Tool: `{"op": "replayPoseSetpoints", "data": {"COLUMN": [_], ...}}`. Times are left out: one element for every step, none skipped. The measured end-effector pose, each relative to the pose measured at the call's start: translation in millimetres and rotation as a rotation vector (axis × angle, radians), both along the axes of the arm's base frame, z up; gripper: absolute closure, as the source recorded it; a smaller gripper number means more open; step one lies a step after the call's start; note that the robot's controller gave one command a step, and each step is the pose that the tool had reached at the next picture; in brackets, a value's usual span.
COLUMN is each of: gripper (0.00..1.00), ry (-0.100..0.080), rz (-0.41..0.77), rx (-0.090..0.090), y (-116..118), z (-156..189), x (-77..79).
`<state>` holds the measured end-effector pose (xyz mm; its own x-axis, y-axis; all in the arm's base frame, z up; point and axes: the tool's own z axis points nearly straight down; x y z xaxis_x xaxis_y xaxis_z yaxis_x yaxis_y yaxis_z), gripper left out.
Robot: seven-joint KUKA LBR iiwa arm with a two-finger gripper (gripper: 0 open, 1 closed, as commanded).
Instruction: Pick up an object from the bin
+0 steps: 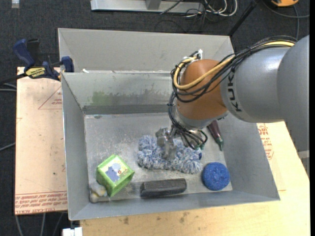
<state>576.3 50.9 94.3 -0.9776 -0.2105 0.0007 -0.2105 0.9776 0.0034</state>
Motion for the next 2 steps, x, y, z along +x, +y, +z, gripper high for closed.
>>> {"op": "replayPoseSetpoints", "data": {"gripper": [1.0,1.0], "ry": [0.004,-0.007], "rz": [-0.007,-0.008], "rx": [-0.002,-0.002], "y": [-4.0,-25.7], "z": [43.3,261.5], "x": [12.8,1.1]}}
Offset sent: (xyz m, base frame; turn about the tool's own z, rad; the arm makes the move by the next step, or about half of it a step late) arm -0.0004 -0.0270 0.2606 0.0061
